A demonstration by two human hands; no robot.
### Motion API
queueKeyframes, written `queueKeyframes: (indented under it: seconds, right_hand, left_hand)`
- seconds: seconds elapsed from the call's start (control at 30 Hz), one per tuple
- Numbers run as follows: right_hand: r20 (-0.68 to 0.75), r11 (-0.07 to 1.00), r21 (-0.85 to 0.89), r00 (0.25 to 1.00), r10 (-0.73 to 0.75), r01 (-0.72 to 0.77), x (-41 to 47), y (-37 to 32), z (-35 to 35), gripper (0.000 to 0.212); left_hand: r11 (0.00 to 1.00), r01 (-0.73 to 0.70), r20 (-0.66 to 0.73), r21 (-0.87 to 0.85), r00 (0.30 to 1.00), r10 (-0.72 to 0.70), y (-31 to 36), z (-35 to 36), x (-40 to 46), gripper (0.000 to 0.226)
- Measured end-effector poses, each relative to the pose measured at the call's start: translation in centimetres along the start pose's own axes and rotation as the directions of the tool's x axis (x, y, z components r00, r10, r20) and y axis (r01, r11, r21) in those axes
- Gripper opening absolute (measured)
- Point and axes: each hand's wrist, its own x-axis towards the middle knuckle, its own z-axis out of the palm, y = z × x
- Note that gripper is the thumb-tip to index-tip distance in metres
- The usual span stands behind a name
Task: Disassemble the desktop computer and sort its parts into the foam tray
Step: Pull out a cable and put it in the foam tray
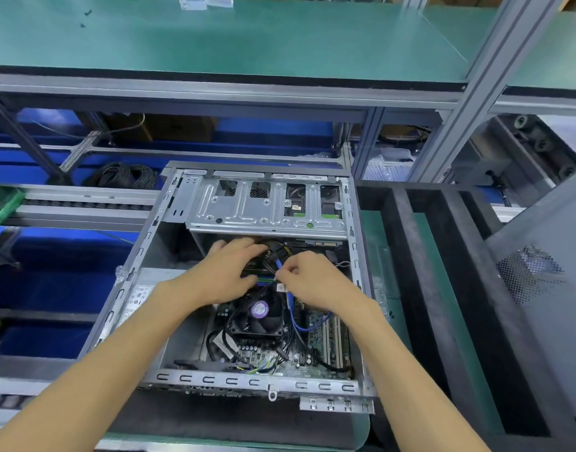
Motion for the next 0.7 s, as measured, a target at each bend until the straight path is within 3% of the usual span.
queueKeyframes:
  seconds: [0.07,0.13,0.23,0.37,0.43,0.6,0.7]
  right_hand:
    - [0.009,0.999,0.039,0.999,-0.033,0.033,-0.6,-0.1,-0.8,0.032]
    - [0.027,0.993,0.092,0.997,-0.077,0.074,-1.4,-0.3,-1.4,0.027]
    - [0.026,0.971,0.178,0.986,-0.165,0.158,-2.5,-0.8,-1.9,0.021]
    - [-0.149,0.903,0.344,0.964,-0.219,0.258,-3.7,-1.1,-2.2,0.011]
    - [-0.218,0.844,0.462,0.957,-0.191,0.274,-4.0,-1.1,-2.5,0.008]
    - [-0.415,0.819,0.43,0.889,-0.194,0.38,-5.0,-1.6,-2.5,0.042]
    - [-0.546,0.751,0.422,0.804,-0.236,0.507,-6.0,-1.9,-1.9,0.042]
  left_hand:
    - [0.99,-0.068,-0.067,-0.12,0.996,0.06,-0.1,-0.9,-1.6,0.073]
    - [0.951,-0.077,-0.04,-0.298,0.997,0.068,0.5,-1.5,-2.9,0.075]
    - [0.893,-0.07,-0.055,-0.444,0.997,0.051,2.0,-1.7,-3.9,0.048]
    - [0.862,-0.083,-0.147,-0.499,0.989,0.01,2.8,-2.0,-4.0,0.016]
    - [0.807,-0.065,-0.134,-0.588,0.991,-0.018,2.8,-2.9,-4.1,0.026]
    - [0.734,-0.083,-0.222,-0.674,0.97,-0.095,3.3,-5.7,-3.9,0.028]
    - [0.751,-0.119,-0.295,-0.65,0.95,-0.105,3.9,-7.3,-4.0,0.027]
